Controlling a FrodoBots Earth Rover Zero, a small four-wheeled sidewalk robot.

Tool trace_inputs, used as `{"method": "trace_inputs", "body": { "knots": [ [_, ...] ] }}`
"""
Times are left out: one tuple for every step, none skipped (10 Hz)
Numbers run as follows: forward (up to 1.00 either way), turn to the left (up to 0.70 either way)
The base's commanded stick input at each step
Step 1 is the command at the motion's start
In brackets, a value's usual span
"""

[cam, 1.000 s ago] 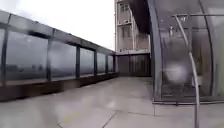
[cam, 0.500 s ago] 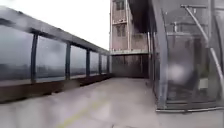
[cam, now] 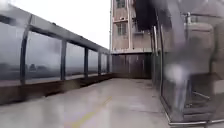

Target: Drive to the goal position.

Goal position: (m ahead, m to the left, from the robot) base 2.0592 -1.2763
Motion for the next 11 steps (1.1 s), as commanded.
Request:
{"method": "trace_inputs", "body": {
  "knots": [
    [0.7,-0.27],
    [0.7,-0.27],
    [0.7,-0.27],
    [0.7,-0.27],
    [0.7,-0.27],
    [0.7,-0.27],
    [0.7,-0.27],
    [0.7,0.0],
    [0.7,0.0],
    [0.7,0.0],
    [0.7,-0.07]
  ]
}}
